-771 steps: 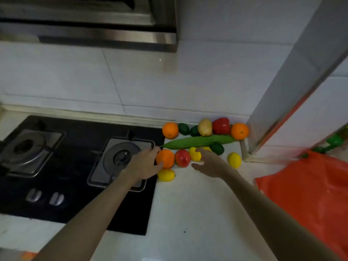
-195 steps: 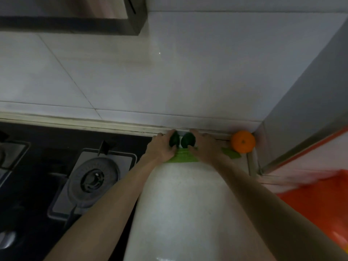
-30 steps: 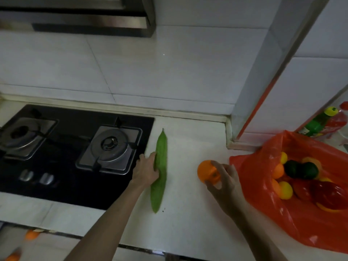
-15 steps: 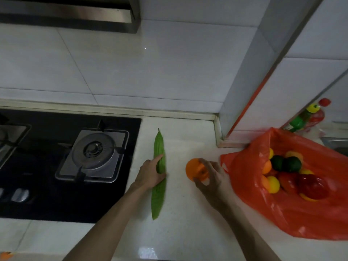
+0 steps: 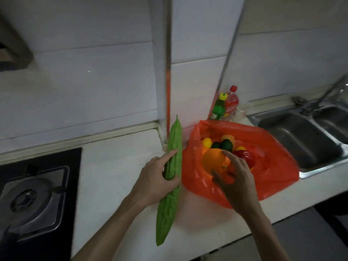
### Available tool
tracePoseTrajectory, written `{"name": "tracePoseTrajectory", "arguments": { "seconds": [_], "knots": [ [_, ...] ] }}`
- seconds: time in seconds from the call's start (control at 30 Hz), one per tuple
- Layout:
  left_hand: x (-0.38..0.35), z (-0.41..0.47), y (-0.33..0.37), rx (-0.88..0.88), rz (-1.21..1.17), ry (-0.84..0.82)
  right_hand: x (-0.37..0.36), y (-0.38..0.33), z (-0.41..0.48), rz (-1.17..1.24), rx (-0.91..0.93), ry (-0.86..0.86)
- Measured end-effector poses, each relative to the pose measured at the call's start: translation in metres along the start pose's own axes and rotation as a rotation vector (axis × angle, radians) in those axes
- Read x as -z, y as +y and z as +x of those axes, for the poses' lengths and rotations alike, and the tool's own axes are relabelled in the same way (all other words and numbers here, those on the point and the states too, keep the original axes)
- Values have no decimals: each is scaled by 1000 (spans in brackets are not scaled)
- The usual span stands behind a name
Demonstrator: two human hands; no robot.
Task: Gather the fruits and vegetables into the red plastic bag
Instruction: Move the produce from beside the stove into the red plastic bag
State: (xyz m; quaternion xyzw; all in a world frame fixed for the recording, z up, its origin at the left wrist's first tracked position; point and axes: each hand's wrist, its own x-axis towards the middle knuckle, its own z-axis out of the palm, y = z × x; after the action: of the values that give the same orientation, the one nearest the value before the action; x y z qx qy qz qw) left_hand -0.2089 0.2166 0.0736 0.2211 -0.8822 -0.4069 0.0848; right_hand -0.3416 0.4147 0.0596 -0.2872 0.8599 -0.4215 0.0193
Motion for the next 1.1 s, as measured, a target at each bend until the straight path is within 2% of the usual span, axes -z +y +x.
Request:
{"name": "tracePoseTrajectory", "arguments": {
  "seconds": [0.13, 0.33, 0.5, 0.8, 1.1],
  "knots": [
    [-51, 17, 51, -76, 15, -92, 51, 47, 7, -23, -122, 41],
    [-119, 51, 89, 14, 0, -234, 82, 108, 35, -19, -186, -65],
    [-150, 92, 97, 87, 45, -173, 80, 134, 72, -21, -169, -161],
    [-168, 152, 96, 204, 51, -64, 63, 146, 141, -75, -74, -219],
    [-201, 145, 69, 227, 182, -115, 48, 174, 159, -196, -52, -214]
  ]
}}
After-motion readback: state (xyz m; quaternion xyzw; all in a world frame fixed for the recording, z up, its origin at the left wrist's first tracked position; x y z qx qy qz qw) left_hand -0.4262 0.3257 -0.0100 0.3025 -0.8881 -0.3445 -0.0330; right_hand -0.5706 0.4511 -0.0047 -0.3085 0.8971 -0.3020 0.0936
